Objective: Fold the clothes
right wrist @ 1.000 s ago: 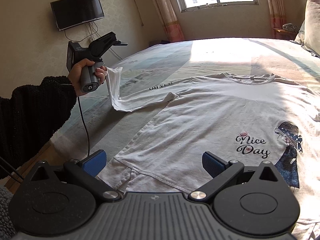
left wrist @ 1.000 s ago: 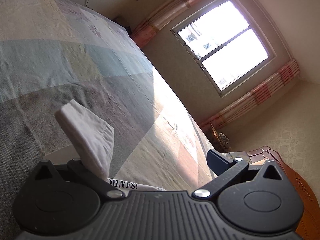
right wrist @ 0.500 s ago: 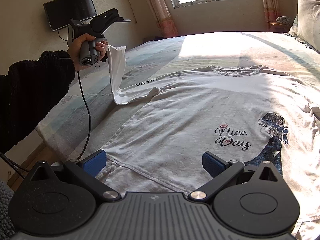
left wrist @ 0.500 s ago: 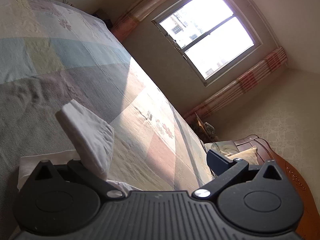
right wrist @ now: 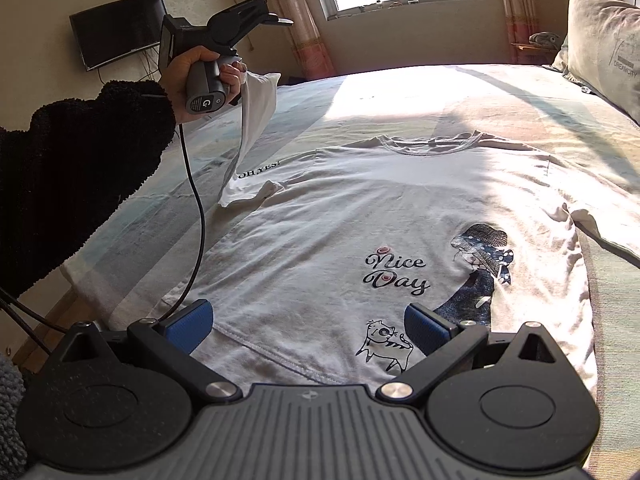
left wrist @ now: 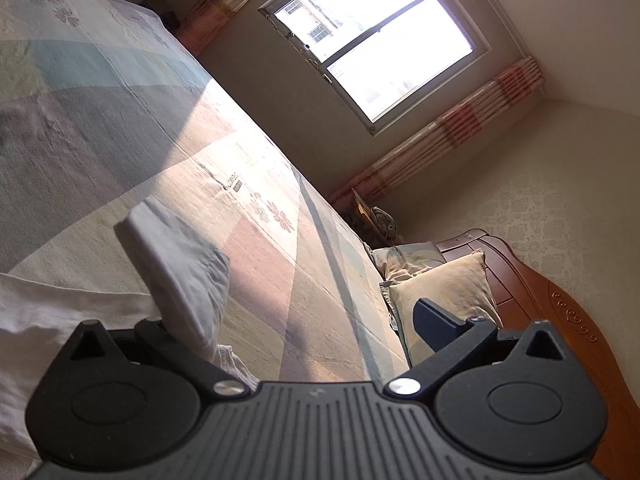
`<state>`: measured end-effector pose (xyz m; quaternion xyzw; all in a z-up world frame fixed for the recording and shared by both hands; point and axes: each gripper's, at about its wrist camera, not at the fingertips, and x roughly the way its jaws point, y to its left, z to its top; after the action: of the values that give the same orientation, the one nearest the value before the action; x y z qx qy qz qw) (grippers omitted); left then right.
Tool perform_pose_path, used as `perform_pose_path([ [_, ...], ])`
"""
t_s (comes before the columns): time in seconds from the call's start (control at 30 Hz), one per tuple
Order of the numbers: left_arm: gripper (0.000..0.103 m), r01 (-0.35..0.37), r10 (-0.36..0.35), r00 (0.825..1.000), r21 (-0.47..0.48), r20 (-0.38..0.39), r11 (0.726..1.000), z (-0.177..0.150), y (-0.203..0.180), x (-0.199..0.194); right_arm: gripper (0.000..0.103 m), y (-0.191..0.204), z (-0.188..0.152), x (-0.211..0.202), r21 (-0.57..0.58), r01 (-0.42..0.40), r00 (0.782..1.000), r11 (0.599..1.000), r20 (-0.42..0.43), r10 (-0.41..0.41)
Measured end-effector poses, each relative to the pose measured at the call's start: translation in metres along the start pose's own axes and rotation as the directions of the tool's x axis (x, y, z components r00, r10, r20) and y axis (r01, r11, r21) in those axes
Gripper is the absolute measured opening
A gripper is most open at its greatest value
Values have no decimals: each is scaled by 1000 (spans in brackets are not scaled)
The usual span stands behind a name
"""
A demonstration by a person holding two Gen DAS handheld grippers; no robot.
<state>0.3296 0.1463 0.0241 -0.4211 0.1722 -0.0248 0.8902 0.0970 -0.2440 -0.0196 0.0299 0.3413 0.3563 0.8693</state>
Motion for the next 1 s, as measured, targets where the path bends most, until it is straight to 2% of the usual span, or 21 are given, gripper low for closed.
perform_pose_path([
  [0.2,102,41,-41,999,-1,-24,999,-33,-14,21,103,-11,2,-3,11,-16,999,1000,-52,16],
  [0.37,102,72,-72,997,1,-43,997,-58,-25,37,103,-9,5,0,-48,52,990,997,-128,-57],
  [0.73,102,100,-95,993,67,-66,993,-78,-53,65,103,-22,1,-2,-36,70,984,997,-159,-75],
  [1.0,102,127,-113,987,126,-113,984,-108,-80,90,103,-34,-3,-11,-11,80,983,997,-162,-81],
])
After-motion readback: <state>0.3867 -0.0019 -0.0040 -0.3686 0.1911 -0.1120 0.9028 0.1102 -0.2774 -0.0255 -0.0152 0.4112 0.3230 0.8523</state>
